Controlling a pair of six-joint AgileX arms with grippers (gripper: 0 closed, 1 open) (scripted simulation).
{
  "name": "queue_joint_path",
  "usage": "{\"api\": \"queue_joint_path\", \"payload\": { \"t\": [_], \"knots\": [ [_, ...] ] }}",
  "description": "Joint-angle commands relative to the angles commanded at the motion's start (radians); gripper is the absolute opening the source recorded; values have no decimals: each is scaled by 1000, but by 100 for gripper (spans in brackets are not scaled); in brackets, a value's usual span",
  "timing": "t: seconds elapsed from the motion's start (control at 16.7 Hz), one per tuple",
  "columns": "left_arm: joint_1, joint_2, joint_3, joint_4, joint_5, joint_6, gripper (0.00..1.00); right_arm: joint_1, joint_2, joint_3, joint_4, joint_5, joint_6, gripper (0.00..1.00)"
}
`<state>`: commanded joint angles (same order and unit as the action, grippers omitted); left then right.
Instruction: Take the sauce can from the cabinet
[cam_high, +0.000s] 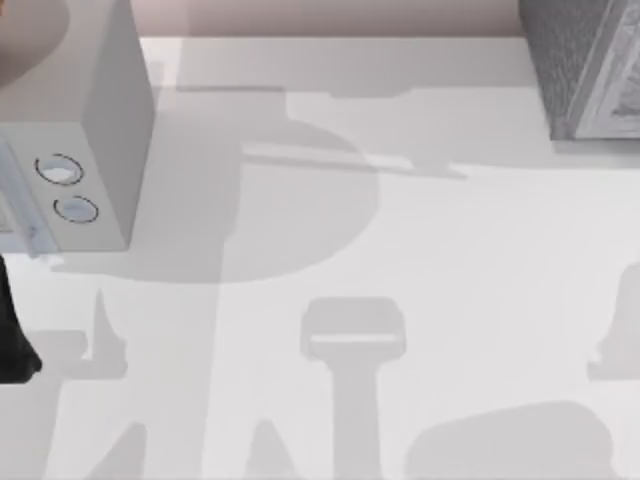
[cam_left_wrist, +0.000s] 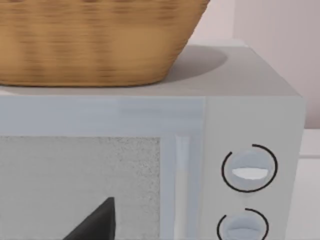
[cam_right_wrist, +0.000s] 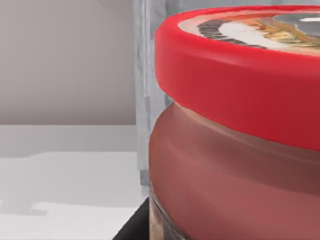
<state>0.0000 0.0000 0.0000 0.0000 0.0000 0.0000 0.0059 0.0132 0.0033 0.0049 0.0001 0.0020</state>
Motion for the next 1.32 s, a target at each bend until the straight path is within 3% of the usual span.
{"api": "queue_joint_path", "payload": {
  "t": [0.48,1.32],
  "knots": [
    [0,0,0,0,0,0,100,111,361,138,287,-25,-3,0],
    [0,0,0,0,0,0,100,448,1581,549,1171,-118,-7,0]
  ]
}}
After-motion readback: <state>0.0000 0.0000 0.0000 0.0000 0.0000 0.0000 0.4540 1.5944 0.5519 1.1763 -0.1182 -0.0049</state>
